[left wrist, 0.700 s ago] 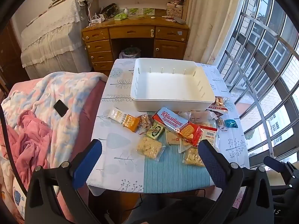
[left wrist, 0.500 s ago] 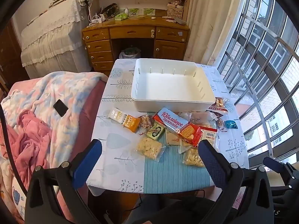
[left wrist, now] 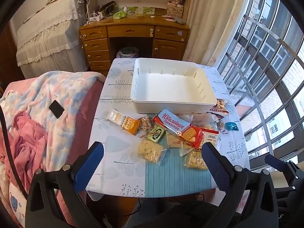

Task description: Organize snacks

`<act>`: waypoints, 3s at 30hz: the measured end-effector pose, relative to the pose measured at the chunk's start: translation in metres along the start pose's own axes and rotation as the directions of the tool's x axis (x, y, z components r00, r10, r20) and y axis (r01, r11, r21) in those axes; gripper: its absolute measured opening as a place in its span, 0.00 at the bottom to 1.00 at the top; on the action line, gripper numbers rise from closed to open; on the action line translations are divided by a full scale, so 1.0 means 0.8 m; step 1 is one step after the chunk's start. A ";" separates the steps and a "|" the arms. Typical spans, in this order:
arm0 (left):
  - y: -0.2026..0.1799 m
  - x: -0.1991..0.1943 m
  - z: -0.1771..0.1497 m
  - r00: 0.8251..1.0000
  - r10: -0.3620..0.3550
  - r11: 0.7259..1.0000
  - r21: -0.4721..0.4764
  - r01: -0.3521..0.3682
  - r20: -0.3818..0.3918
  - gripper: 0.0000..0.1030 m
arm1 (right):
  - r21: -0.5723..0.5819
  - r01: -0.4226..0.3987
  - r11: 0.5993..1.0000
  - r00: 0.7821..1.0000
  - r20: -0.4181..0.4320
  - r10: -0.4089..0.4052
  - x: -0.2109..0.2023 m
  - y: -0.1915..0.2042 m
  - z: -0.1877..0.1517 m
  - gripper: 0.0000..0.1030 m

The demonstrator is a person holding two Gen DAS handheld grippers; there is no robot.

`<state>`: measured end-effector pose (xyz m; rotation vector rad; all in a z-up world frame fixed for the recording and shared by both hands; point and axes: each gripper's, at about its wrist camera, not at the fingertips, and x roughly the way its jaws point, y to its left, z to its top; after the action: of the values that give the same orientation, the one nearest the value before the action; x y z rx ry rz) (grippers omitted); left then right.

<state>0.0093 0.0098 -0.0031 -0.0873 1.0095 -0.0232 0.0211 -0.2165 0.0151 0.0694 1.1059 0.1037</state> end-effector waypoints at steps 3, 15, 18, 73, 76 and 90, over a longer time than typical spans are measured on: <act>0.004 0.002 0.002 1.000 0.002 1.000 -0.002 -0.002 -0.009 0.99 | -0.005 0.005 1.000 1.000 0.009 -0.005 0.002 0.006 0.002 1.00; 0.030 0.008 0.003 0.998 -0.055 0.997 0.056 0.054 0.009 0.99 | -0.001 0.052 0.999 0.995 0.086 -0.051 0.002 0.031 0.001 1.00; 0.038 0.010 0.003 0.998 -0.062 0.996 0.060 0.062 0.000 0.99 | 0.004 0.061 0.998 0.993 0.100 -0.061 0.004 0.038 -0.002 1.00; -0.015 0.263 0.034 0.900 -0.075 0.948 -0.312 -0.070 -0.430 0.99 | -0.610 0.120 0.783 0.992 0.040 -0.121 0.135 -0.034 0.035 1.00; -0.014 0.283 0.034 0.898 -0.075 0.928 -0.360 -0.096 -0.433 0.99 | -0.645 0.065 0.762 0.996 -0.002 -0.086 0.153 -0.038 0.035 1.00; -0.011 0.371 0.037 0.886 -0.122 0.836 -0.527 -0.151 -0.448 0.96 | -0.712 -0.154 0.685 0.979 -0.204 0.008 0.241 -0.050 0.024 0.94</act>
<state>0.1924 -0.0151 -0.2372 -0.6333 1.4820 0.2798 0.1258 -0.2334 -0.1521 -0.6281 1.1796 0.6424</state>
